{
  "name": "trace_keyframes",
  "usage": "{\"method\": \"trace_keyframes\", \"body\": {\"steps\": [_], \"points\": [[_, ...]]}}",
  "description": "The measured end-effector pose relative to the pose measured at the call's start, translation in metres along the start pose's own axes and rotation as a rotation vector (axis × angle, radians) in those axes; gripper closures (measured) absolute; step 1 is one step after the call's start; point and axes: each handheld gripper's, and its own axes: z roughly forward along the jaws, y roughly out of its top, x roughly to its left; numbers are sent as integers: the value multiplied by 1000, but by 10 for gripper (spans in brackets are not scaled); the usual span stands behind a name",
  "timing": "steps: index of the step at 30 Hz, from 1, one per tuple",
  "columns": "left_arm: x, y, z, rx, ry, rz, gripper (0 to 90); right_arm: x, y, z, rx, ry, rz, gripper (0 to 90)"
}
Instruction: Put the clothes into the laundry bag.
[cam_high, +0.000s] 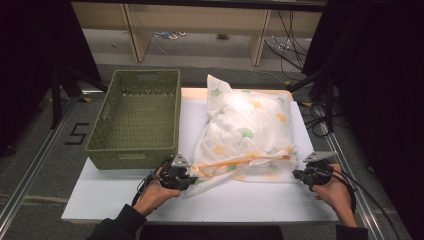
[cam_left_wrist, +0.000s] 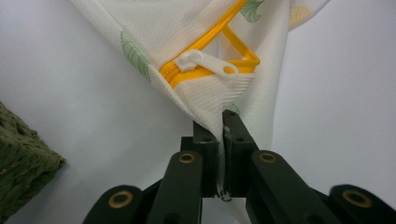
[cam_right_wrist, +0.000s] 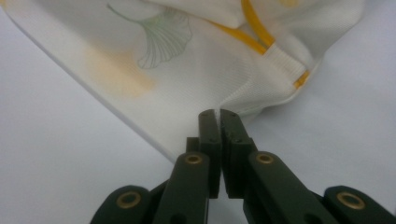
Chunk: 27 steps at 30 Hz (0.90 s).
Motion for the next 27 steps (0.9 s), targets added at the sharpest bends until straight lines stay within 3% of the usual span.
{"method": "trace_keyframes", "body": {"steps": [1, 5, 6, 9, 10, 12, 13, 14, 15, 16, 18, 20, 23, 27], "points": [[1, 0, 0, 1, -6, 2, 854, 3, -3, -4, -41, -16, -11, 893], [1, -1, 1, 5, -3, -12, 854, 9, -17, -19, -56, -15, -25, 893], [1, -1, 0, 4, -5, -14, 854, 12, -28, -24, -72, -22, -55, 893], [0, -1, 1, 0, -3, -27, 852, 23, -49, -33, -62, 0, -29, 893], [0, -1, 0, 4, -14, -12, 851, 23, -54, -34, -62, 7, -44, 893], [0, -1, 1, -1, -14, -17, 845, 26, -59, -35, -51, 17, -11, 893], [0, 0, 1, -3, -17, -22, 843, 24, -60, -34, -57, 13, -45, 893], [0, 0, 1, -7, -16, -39, 841, 27, -61, -35, -33, 25, -3, 892], [2, 0, 1, 0, -24, -24, 839, 26, -61, -34, -40, 17, -11, 891], [2, -1, 0, -6, -21, -30, 837, 28, -61, -34, -24, 33, 20, 881], [2, -1, 0, -13, -29, -57, 819, 23, -58, -35, -59, 2, -1, 782], [4, 0, 1, -14, -36, -63, 787, 25, -55, -39, -68, -24, 7, 691], [5, 0, 2, -13, -36, -71, 751, 28, -47, -45, -147, -39, -13, 615], [9, 1, 5, -9, -34, -96, 702, 35, -31, -44, -219, -23, -45, 528]]}}
